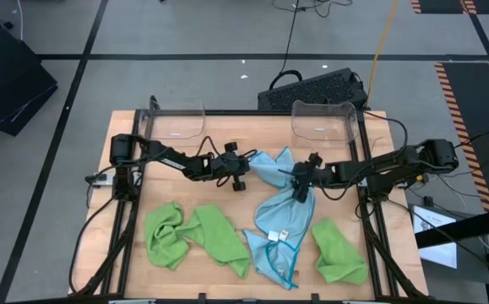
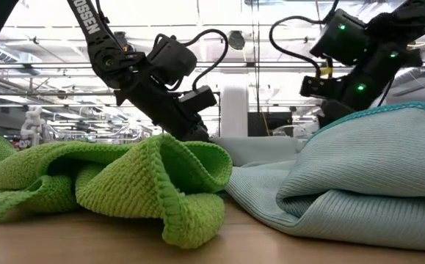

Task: Fold microfiber towels
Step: Put the folded blue microfiber cloth into the right transparent bin

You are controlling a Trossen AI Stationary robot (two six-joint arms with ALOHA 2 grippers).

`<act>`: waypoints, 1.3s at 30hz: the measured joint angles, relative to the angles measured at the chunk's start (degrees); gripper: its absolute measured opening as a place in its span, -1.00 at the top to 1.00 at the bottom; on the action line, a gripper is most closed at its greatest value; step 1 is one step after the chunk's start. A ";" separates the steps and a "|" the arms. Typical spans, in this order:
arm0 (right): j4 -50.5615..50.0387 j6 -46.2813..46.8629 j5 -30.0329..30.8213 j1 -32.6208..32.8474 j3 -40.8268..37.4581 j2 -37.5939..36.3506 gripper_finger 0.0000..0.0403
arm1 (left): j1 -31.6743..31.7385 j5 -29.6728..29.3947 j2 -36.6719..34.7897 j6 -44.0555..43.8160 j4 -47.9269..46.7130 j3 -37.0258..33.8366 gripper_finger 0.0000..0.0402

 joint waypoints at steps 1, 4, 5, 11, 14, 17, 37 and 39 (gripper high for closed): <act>-1.12 1.44 0.00 0.88 0.02 -0.31 -0.14 | -0.07 -0.01 0.00 -0.13 -0.01 0.00 0.94; -5.51 5.32 0.34 3.61 2.12 -1.28 -0.22 | -0.35 0.00 0.00 -1.04 0.05 0.00 0.94; -7.82 6.46 1.05 4.56 3.42 -1.63 -0.23 | -0.43 0.20 0.00 -1.25 0.09 0.00 0.94; -23.87 11.48 9.17 9.91 15.24 -1.08 -0.23 | -0.50 0.97 0.00 -2.63 0.65 0.00 0.94; -26.28 12.08 12.04 12.22 20.34 0.26 -0.23 | -0.52 1.03 0.00 -3.11 0.69 0.00 0.94; -24.40 11.01 14.82 14.26 24.16 3.11 -0.24 | -0.52 1.09 0.00 -3.86 0.68 0.00 0.94; -16.20 3.08 20.88 13.78 39.41 28.93 -0.24 | -0.49 1.44 0.00 -4.41 1.01 0.00 0.92; -15.88 2.31 22.53 13.79 38.97 30.16 -0.24 | -0.48 1.44 0.00 -4.44 1.01 0.00 0.94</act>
